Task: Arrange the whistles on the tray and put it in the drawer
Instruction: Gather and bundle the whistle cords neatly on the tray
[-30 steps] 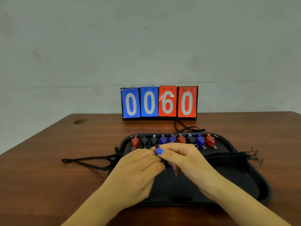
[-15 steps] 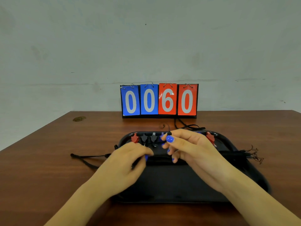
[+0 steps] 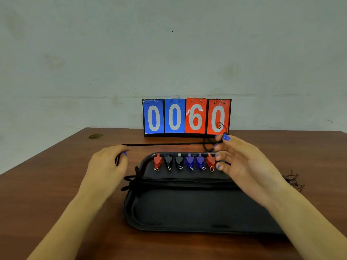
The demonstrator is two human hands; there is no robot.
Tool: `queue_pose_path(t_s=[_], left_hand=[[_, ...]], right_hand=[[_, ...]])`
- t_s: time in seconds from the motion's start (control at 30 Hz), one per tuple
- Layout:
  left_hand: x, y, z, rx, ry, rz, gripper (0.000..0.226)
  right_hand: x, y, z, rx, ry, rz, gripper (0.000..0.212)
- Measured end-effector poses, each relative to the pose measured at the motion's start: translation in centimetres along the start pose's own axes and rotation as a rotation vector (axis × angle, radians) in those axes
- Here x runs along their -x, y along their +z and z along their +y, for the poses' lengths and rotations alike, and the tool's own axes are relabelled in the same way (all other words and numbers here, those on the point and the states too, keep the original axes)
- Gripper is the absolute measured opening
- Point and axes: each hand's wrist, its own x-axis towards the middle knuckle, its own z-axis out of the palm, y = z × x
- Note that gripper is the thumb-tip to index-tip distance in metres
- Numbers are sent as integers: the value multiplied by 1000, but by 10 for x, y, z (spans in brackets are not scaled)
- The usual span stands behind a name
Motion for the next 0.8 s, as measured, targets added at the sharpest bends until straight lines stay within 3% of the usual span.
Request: queue_pose_path(t_s=[0.23, 0.5, 0.57, 0.73, 0.8], left_hand=[[0, -3, -8, -24, -121, 44, 25], [2, -4, 0, -109, 1, -47, 17], [2, -4, 3, -98, 9, -78, 17], [5, -3, 6, -76, 47, -101, 19], [7, -2, 7, -73, 82, -166, 21]], right_hand=[[-5, -28, -20, -183, -64, 287, 14], [-15, -69, -28, -83, -134, 628, 11], [-16, -77, -29, 41, -90, 662, 13], [-11, -104, -27, 769, -30, 689, 18], [-10, -112, -25, 882, 36, 641, 21]])
